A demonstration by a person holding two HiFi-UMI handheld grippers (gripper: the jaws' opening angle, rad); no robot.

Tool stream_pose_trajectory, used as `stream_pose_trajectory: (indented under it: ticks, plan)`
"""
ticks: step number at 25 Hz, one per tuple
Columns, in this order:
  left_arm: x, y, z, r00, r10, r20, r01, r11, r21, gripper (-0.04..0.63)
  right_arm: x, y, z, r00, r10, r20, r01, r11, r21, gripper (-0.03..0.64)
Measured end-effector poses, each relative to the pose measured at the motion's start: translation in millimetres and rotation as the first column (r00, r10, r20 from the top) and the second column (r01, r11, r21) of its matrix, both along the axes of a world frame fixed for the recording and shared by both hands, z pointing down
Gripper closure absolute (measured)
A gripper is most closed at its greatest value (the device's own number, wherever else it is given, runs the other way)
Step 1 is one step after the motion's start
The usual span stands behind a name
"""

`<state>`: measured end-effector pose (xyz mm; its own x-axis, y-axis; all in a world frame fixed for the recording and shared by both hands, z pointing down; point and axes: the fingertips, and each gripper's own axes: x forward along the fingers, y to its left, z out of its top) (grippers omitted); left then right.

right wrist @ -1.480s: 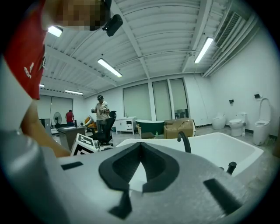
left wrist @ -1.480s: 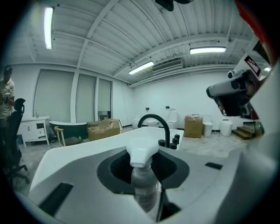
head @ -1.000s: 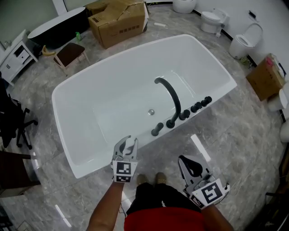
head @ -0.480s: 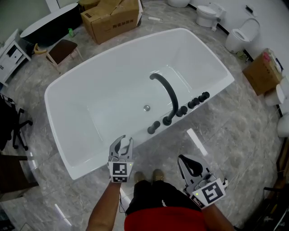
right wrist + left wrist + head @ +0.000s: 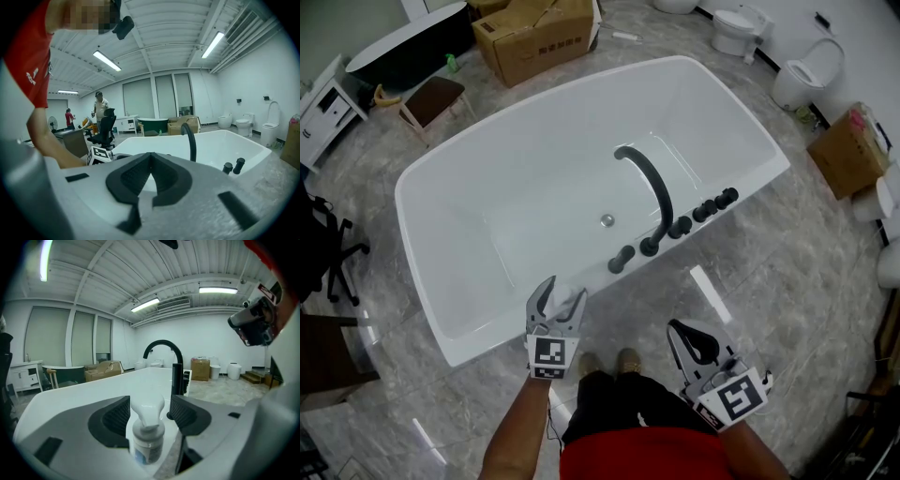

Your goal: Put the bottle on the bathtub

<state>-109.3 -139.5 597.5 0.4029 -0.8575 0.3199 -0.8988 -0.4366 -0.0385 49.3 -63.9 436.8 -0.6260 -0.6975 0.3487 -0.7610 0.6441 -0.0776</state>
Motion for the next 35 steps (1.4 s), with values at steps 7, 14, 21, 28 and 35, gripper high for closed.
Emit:
stream_pose_trajectory:
  ticks: [7, 14, 21, 28, 35]
  plan:
    - [-7.3, 3.6, -51.2, 0.999, -0.035, -0.018, 0.036, 0.994, 0.102, 0.333, -5.0, -1.6, -5.3, 0.999, -0.032, 0.026, 0.031, 0.999, 0.012, 0.612]
    - [14.6, 34.3, -141.0, 0.997, 0.008, -0.076, 0.005, 0.986, 0.17, 0.333, -12.4, -2.6, -21.8, 0.993, -0.078, 0.085, 0.074, 0.996, 0.049, 0.612]
    - [44.9, 75.3, -196.8, 0.988, 0.056, -0.145, -0.032, 0.986, 0.163, 0.378, -16.7, 2.0, -50.3, 0.981, -0.117, 0.153, 0.101, 0.99, 0.103, 0.612]
    - [65.7, 95.9, -224.7, 0.988, 0.051, -0.143, -0.027, 0.986, 0.165, 0.55, -12.5, 11.3, -68.0, 0.969, -0.141, 0.202, 0.114, 0.984, 0.14, 0.612]
    - [65.8, 96.0, -251.9, 0.989, 0.028, -0.143, 0.0, 0.982, 0.19, 0.583, -9.9, 17.9, -82.9, 0.958, -0.165, 0.232, 0.127, 0.977, 0.17, 0.612]
